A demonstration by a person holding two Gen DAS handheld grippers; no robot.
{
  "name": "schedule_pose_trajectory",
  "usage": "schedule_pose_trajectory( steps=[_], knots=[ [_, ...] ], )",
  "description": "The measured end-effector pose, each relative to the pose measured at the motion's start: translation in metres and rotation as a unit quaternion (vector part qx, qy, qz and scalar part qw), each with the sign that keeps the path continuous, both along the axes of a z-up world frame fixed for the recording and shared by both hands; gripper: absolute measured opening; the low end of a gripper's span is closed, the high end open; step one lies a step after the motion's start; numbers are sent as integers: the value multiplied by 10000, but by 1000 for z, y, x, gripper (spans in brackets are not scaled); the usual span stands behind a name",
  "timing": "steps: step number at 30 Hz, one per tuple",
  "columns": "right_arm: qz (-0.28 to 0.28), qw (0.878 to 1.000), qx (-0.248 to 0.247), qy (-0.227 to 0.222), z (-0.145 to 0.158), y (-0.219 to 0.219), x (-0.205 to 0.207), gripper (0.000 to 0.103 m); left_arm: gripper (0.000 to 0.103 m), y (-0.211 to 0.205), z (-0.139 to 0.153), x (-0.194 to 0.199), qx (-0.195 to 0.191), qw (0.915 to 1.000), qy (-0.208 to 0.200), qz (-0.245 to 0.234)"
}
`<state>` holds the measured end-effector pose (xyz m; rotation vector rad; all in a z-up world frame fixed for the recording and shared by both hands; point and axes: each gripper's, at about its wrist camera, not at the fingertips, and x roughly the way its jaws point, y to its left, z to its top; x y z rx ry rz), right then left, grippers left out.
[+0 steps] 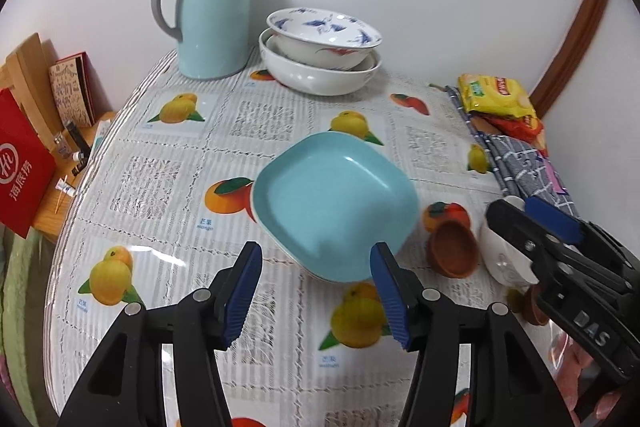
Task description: Organize plates and bowls
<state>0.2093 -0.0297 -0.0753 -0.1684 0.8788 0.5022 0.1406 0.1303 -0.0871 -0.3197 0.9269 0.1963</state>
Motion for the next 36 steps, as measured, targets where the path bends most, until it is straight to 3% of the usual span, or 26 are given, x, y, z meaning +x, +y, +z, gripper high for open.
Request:
schedule_pose_trajectory(
  steps=[5,11,15,19,28,36],
  knots=[
    [-335,9988,70,-362,20,-31,-24,71,54,-16,12,-13,97,9998,-171,-103],
    [-622,9964,-8,-570,22,-67,-50,72,54,-34,24,-27,171,9988,-404,-197],
    [-853,9961,83,-222,13,-97,-62,72,54,-49,29,-33,238,9978,-497,-366],
    [-1324,9908,-75,-278,0,-130,-77,72,54,-62,31,-37,156,9971,-526,-531],
    [-2132,9767,-33,232,-25,-199,-98,72,54,-83,20,-37,-6,9967,-263,-764],
    [-2477,9683,11,335,-41,-219,-92,72,54,-90,3,-25,-61,9970,-114,-769]
  ],
)
